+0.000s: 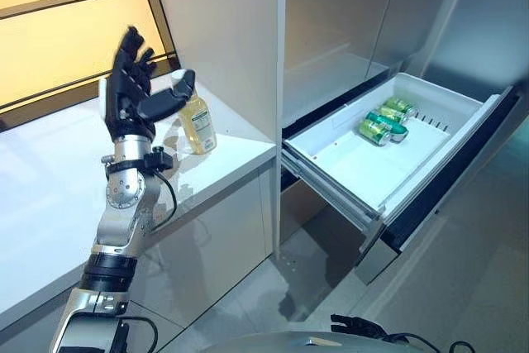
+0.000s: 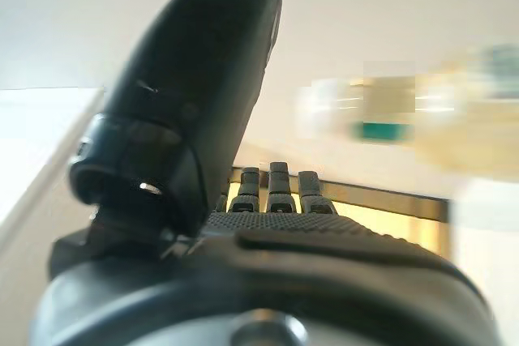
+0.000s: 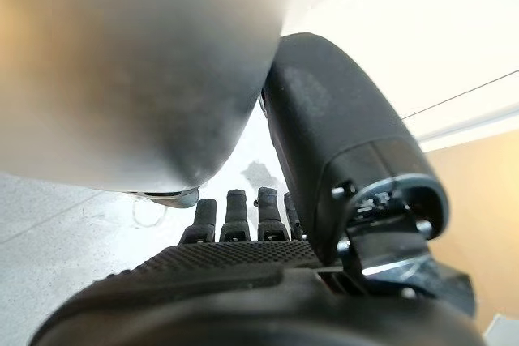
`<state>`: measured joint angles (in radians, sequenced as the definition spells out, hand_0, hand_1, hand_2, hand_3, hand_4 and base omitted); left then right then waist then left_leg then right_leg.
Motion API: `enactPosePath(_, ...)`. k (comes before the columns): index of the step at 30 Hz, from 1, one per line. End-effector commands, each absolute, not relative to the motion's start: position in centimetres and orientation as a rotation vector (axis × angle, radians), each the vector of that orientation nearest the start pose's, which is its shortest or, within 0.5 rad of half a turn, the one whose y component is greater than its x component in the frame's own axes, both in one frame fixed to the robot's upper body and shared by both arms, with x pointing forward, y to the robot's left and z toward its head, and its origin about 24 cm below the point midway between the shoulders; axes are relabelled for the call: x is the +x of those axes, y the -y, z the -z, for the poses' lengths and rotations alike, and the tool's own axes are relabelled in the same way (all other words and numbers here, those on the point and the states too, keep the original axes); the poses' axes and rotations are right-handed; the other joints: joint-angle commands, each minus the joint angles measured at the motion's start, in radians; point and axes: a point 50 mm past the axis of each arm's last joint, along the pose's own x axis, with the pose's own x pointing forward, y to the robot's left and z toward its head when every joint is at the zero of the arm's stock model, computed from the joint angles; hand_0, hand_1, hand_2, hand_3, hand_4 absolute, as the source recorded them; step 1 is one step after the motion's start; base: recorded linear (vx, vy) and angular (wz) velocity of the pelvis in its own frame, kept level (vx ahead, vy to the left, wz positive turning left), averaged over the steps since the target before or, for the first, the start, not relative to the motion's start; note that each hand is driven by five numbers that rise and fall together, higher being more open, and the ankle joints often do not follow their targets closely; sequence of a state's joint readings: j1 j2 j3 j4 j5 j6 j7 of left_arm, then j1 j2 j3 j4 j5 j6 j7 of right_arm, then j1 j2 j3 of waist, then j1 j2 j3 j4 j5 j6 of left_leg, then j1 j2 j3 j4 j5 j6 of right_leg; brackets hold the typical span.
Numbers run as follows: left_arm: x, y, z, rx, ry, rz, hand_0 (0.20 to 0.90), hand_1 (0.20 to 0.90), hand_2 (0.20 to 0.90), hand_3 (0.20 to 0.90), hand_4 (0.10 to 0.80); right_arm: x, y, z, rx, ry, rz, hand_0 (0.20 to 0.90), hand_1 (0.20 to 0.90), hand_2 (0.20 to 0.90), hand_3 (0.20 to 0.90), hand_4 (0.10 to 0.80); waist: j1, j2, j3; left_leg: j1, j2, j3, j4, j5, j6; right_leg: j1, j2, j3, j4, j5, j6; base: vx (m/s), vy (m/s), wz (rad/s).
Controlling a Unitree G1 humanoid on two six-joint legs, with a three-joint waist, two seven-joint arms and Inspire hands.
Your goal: Put drinks into fridge and close the fridge
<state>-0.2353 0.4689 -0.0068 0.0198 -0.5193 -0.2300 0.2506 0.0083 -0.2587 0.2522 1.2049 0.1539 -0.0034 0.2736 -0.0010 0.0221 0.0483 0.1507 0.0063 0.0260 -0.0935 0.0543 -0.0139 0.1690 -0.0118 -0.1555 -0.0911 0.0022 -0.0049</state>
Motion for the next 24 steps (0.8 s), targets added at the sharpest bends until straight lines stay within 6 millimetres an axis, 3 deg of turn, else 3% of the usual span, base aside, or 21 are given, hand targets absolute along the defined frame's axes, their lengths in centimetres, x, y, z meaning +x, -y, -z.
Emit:
enactPosePath(1,29.7,-22.3,-18.5,-0.098,0.591,-0.106,0.900,0.900,0.900,0.900,0.800,8.9,21.3,16.3,-0.111,-1.266,-0.292,0.900,0.900,0.900,0.900,0.800,0.005,-0.012,0.004,0.027,-0.022,0.021,0.009,-0.115,0.026,-0.017,-0.002,-0.017,0.104,-0.101,0.051,0.000,0.000,0.00)
enactPosePath(11,30.4,-22.7,-16.8,-0.074,0.491,-0.111,0.900,0.900,0.900,0.900,0.800,8.9,21.6,16.2,-0.116,-1.271,-0.291,0.900,0.900,0.900,0.900,0.800,-0.005,-0.010,0.010,0.029,-0.022,0.036,0.009,-0.113,0.024,-0.016,-0.001,-0.008,0.100,-0.095,0.055,0.000,0.000,0.00)
enactPosePath(24,31.5,-23.7,-17.4,-0.005,0.468,-0.163,0.900,0.900,0.900,0.900,0.800,8.9,21.8,16.1,-0.124,-1.276,-0.293,0.900,0.900,0.900,0.900,0.800,-0.030,-0.006,0.010,0.037,-0.020,0.056,0.011,-0.116,0.025,-0.015,0.001,0.012,0.099,-0.092,0.061,0.007,0.000,-0.01)
